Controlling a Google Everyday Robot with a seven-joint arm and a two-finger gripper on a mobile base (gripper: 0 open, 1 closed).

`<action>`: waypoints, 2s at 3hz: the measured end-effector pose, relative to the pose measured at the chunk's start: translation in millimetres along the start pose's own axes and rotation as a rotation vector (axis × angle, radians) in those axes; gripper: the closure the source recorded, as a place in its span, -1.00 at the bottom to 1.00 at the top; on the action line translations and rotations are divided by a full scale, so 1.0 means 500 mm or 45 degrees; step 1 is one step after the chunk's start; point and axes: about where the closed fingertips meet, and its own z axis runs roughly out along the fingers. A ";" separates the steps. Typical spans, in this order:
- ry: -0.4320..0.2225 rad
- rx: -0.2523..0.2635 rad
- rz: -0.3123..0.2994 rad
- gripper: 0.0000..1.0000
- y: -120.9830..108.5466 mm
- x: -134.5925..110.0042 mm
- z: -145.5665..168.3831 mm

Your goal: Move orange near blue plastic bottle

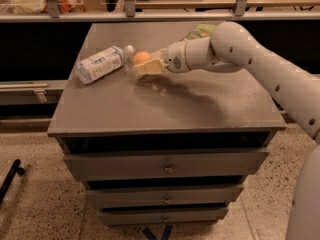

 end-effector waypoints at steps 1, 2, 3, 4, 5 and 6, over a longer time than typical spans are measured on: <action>-0.052 -0.019 0.026 1.00 0.005 -0.005 0.041; -0.071 -0.048 0.040 1.00 0.010 -0.002 0.065; -0.104 -0.074 0.068 0.65 0.011 0.002 0.081; -0.138 -0.090 0.093 0.17 0.010 0.001 0.089; -0.154 -0.094 0.102 -0.30 0.011 0.000 0.088; -0.158 -0.090 0.089 -0.76 0.010 -0.005 0.083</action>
Offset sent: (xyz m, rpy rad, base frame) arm 0.0101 0.0374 -0.0159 0.0964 0.0266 0.0297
